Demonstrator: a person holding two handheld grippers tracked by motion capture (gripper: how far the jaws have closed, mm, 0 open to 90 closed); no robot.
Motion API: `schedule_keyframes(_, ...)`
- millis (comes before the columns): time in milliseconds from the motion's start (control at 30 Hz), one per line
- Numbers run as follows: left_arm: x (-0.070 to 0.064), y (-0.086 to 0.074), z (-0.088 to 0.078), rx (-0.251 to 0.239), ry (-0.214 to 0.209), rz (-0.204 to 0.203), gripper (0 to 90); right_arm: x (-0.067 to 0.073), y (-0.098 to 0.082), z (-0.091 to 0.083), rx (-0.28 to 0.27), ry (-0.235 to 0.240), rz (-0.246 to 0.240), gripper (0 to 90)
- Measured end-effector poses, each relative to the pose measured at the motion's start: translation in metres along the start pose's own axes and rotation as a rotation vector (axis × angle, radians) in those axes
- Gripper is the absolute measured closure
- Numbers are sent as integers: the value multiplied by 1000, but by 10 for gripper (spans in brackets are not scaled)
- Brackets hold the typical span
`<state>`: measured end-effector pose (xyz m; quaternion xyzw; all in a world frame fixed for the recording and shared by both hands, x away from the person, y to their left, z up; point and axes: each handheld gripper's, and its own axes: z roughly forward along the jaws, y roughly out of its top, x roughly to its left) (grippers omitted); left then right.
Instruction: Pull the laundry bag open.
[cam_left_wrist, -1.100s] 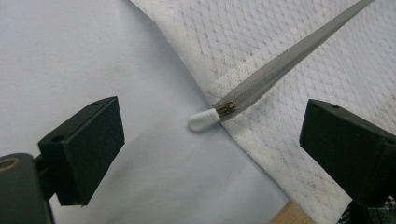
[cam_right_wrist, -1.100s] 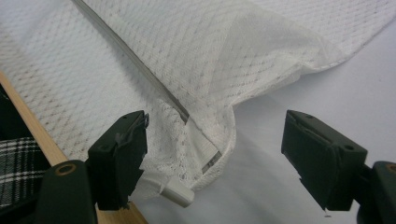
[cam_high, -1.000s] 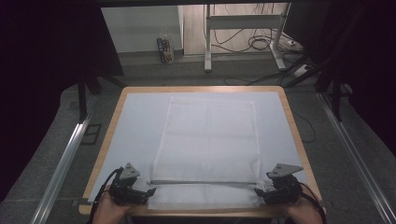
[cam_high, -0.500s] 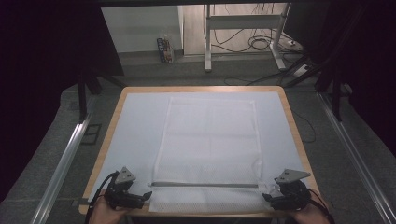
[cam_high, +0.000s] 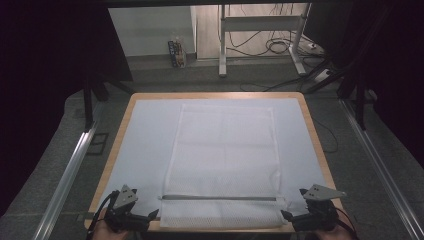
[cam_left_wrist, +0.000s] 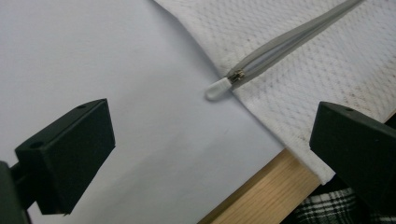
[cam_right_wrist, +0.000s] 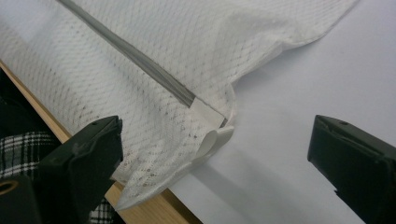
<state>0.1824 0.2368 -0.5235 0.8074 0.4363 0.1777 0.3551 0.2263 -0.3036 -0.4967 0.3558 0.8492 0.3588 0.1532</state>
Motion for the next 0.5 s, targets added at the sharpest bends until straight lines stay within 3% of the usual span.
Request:
schedule_keyframes(100,1,-3,-4,-25,16,-4,0,-1,-1,-1,-11,8,9,5)
schedule_keyframes(167,3,-4,-5,-39,6,-16,0,-2,-1,0,-4,21,13,0)
schedule_keyframes(500,5,-3,-3,-22,1,-35,8,-5,-1,1,11,38,37,0)
